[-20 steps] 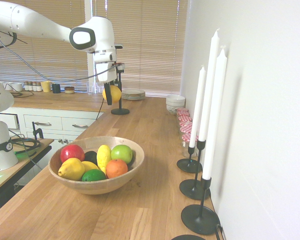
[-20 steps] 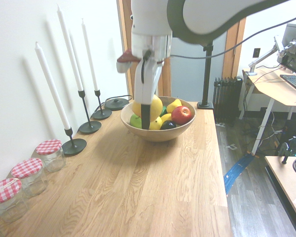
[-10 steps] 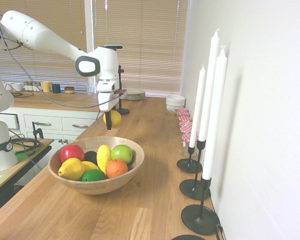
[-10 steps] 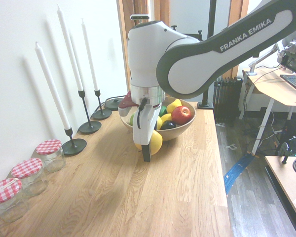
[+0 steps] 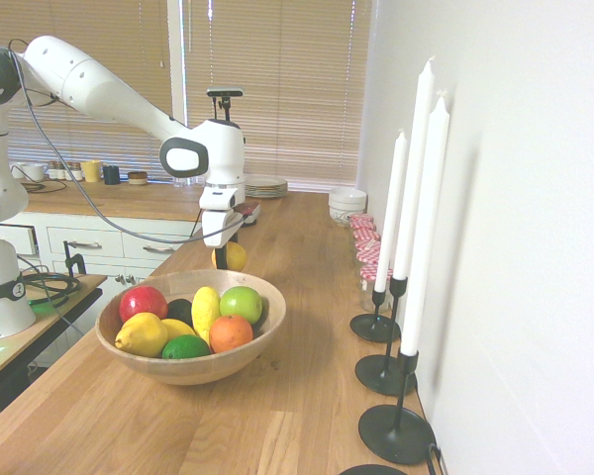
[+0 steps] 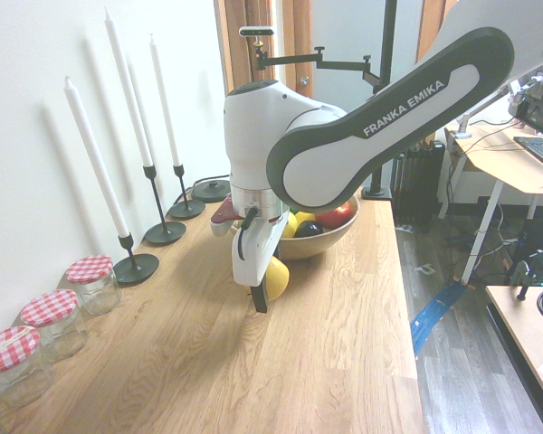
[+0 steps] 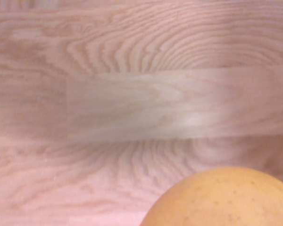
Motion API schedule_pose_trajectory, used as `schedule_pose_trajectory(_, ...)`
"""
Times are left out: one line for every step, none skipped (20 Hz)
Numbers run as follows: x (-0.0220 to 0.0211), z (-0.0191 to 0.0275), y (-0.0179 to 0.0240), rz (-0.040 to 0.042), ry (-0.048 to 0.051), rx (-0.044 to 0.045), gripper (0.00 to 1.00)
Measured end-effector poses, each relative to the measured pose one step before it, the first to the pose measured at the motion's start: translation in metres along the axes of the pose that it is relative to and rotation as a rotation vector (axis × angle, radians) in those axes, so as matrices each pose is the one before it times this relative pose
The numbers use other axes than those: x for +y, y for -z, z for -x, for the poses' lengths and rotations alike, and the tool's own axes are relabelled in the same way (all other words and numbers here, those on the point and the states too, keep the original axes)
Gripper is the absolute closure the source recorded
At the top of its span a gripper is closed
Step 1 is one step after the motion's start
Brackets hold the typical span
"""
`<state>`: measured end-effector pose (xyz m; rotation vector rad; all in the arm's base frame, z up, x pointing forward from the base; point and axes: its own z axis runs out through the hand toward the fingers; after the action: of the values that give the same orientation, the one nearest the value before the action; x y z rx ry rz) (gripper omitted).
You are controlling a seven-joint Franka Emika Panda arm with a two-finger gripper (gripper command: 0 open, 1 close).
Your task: Take pear out of the basket
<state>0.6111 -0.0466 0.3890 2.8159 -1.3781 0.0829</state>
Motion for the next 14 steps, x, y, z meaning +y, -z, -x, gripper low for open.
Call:
schedule_pose_trajectory(-0.00172, -0.00132, -0.00105, -0.00039, -0.00022, 0.00002, 0.0)
schedule_pose_trajectory(-0.00145, -0.00112, -0.0004, -0.00122, -0.00048, 0.00028, 0.0)
schedule_pose_trajectory(-0.00112, -0.00087, -0.0003, -0.00084, -0.00025, 0.00034, 0.0)
schedule_pose_trajectory(-0.00086, -0.00073, -0.00006, -0.00053, -0.00013, 0.0004, 0.0)
schedule_pose_trajectory(-0.0008, -0.00069, 0.00032, -0.0008, -0.00039, 0.00022, 0.0)
schedule_pose_trajectory(-0.00063, -0.00046, 0.00028, -0.00077, -0.00047, -0.00026, 0.0)
schedule_pose_trajectory(-0.00064, -0.00023, 0.00002, -0.00059, -0.00037, -0.00075, 0.0)
schedule_pose_trajectory(-0.0005, 0.00001, -0.00016, -0.00036, -0.00028, -0.00108, 0.0)
schedule_pose_trajectory(-0.00051, 0.00011, -0.00023, -0.00055, -0.00029, -0.00118, 0.0)
schedule_pose_trajectory(-0.00065, 0.0004, -0.00044, -0.0002, 0.00033, -0.0013, 0.0)
schedule_pose_trajectory(-0.00067, 0.00071, -0.00051, 0.00026, 0.00112, -0.00105, 0.0)
schedule_pose_trajectory(-0.00059, 0.00067, -0.00037, 0.00025, 0.00105, -0.00086, 0.0)
schedule_pose_trajectory(-0.00053, 0.00062, -0.00011, 0.00005, 0.00082, -0.0005, 0.0)
schedule_pose_trajectory(-0.00053, 0.00062, 0.0, 0.00002, 0.00039, -0.00021, 0.0)
